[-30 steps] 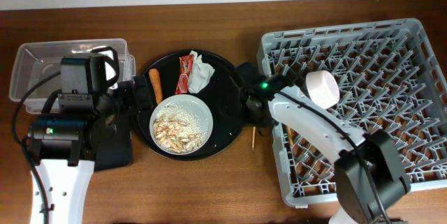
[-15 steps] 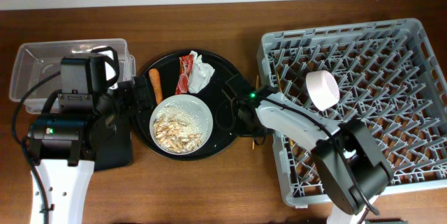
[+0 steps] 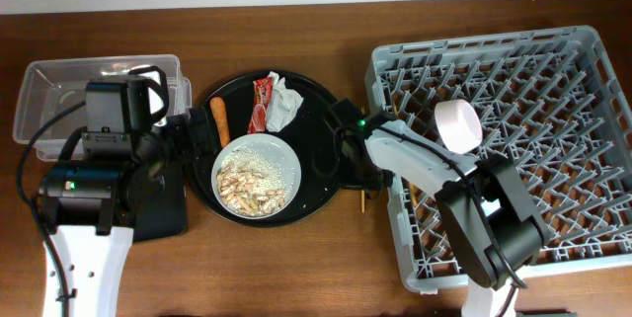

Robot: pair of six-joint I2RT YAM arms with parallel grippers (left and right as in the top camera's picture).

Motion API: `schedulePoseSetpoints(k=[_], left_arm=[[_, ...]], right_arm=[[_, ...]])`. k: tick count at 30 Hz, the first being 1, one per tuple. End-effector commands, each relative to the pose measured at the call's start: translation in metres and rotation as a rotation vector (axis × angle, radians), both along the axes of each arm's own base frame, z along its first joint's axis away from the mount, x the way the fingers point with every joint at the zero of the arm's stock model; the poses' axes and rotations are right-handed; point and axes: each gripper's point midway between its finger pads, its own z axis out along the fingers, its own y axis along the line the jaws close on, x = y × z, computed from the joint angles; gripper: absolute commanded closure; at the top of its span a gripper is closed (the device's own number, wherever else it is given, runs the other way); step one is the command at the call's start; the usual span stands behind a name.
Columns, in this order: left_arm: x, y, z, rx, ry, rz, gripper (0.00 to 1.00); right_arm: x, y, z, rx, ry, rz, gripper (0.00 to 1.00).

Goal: Sort waste into correct bins and load items into the dishwasher rack

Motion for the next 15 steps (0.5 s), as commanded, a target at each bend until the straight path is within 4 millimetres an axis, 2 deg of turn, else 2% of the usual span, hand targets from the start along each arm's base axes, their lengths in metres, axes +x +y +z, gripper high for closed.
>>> schedulePoseSetpoints(k=[1,6,11,13,15], left_arm=[[0.001,0.003,0.002,0.005,-0.005,0.017,0.01],[0.001,0.003,0.002,0.005,-0.005,0.017,0.01],[0.001,0.003,0.002,0.005,-0.005,0.017,0.01],[0.001,0.003,0.002,0.005,-0.005,0.017,0.01],[0.001,0.003,0.002,0.004,-0.005,0.017,0.01]], right_arm=[[0.037,-0.011,0.050,-0.060,-0.139,0.005,0.96],[0.054,-0.003,0.092,-0.049,-0.189,0.106,0.96],[0.072,-0.017,0.164,-0.043,-0.315,0.147,0.96],[0.071,-0.036,0.174,-0.055,-0.311,0.145,0.96],[0.067,-0.056,0.166,-0.076,-0.258,0.146,0.96]])
